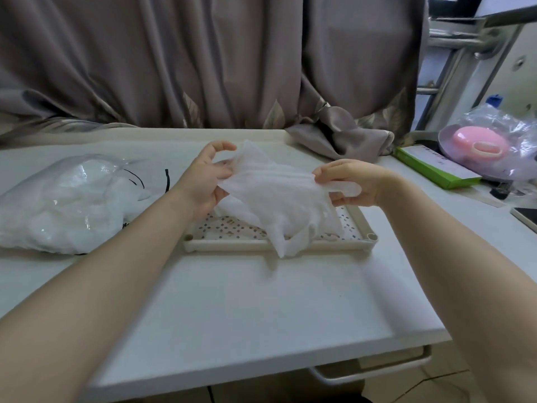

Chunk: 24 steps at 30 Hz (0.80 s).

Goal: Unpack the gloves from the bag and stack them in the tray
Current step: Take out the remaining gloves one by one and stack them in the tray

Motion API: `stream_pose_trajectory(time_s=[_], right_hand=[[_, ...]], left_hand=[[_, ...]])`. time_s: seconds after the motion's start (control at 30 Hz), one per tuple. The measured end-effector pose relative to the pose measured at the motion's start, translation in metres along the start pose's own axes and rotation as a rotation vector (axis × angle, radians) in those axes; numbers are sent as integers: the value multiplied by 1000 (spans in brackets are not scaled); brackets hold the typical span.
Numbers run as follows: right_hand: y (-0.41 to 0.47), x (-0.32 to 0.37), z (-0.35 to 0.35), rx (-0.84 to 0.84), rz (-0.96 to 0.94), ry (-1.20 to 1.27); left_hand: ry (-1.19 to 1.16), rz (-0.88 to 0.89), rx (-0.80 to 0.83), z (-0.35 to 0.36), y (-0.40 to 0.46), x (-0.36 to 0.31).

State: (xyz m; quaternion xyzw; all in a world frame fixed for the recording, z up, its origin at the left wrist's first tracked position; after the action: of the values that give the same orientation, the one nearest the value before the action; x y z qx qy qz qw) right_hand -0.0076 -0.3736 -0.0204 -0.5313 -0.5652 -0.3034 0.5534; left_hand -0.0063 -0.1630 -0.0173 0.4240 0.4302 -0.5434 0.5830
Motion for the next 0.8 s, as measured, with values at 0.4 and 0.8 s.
stream_pose_trajectory(time_s=[0.4, 0.8], right_hand=[[63, 0, -18, -347, -162, -991], [44, -21, 3, -218, -104, -1216]], left_hand=[[730, 156, 89, -6, 22, 22], [1049, 220, -93, -15, 30, 25]])
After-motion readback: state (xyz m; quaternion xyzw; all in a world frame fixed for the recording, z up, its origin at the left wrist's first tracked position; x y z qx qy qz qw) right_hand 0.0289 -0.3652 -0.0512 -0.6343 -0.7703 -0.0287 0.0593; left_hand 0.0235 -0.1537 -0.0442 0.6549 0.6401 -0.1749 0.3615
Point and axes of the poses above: each hand's wrist, its own y-axis towards the middle knuckle, its own z-axis out of the palm, x = y × z, the point moved 9 cm from there along y, towards the middle knuckle, and after that the axes turned 10 degrees about -x, right-handed, at the moved point
